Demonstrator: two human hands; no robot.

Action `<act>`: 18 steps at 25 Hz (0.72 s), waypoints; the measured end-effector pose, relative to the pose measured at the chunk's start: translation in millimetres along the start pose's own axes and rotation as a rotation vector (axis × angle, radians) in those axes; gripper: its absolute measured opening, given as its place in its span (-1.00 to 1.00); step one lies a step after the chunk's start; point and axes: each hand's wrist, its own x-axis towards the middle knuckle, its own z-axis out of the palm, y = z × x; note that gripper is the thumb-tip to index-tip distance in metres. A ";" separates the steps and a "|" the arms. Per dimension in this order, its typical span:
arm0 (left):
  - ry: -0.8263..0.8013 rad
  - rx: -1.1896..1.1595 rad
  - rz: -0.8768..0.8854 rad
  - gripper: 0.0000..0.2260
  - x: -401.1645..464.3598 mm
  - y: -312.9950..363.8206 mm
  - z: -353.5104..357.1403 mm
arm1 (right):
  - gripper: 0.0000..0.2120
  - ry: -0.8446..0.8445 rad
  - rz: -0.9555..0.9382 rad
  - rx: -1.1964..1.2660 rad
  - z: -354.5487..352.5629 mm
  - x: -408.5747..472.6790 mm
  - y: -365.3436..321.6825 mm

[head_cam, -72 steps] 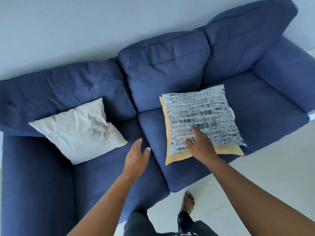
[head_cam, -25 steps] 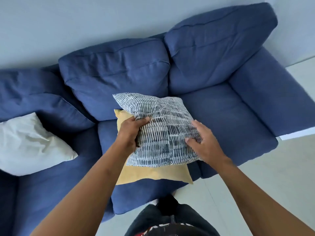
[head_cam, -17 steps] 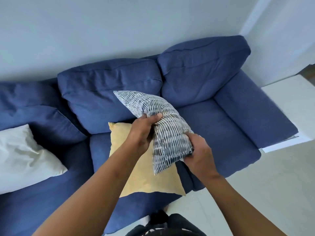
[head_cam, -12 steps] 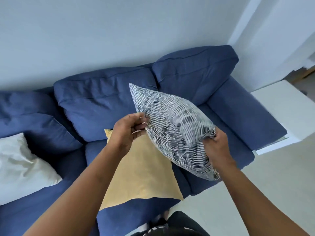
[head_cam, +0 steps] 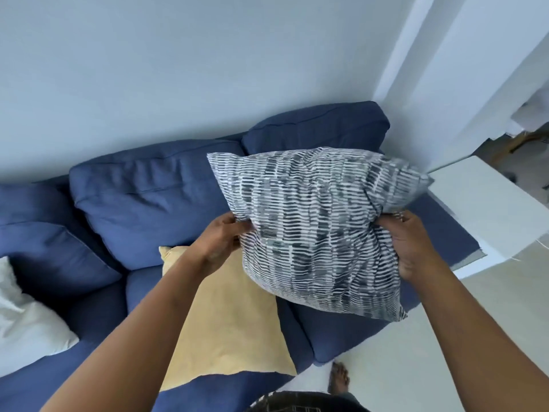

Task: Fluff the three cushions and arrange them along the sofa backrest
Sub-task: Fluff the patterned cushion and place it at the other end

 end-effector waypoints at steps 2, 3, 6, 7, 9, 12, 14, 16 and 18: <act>0.097 -0.050 0.063 -0.67 16.7 -4.8 35.4 | -0.87 0.094 -0.016 -0.083 -28.1 23.9 3.2; 0.156 -0.103 0.081 -0.70 25.6 -9.5 51.2 | -0.91 0.092 -0.024 -0.129 -42.8 34.4 6.4; 0.258 -0.200 0.102 -0.76 42.5 -23.2 97.0 | -0.87 0.093 0.086 -0.145 -86.4 63.7 18.3; 0.278 -0.209 0.102 -0.76 50.4 -30.6 115.2 | -0.81 0.096 0.110 -0.123 -104.4 74.2 19.8; 0.326 -0.177 0.116 -0.73 63.5 -41.1 149.0 | -0.70 0.055 0.130 -0.017 -138.3 95.8 25.0; 0.431 -0.052 0.108 -0.63 73.4 -56.3 175.4 | -0.66 -0.211 0.125 -0.012 -162.8 112.5 25.9; 0.464 0.004 0.082 -0.62 81.9 -66.7 180.8 | -0.68 -0.250 0.113 -0.293 -169.2 129.4 27.9; 0.461 0.067 0.063 -0.67 95.4 -67.8 179.9 | -0.84 -0.109 0.090 -0.439 -167.5 148.9 34.5; 0.459 0.136 0.030 -0.71 114.0 -67.0 173.4 | -0.84 -0.006 0.092 -0.449 -164.0 164.2 39.2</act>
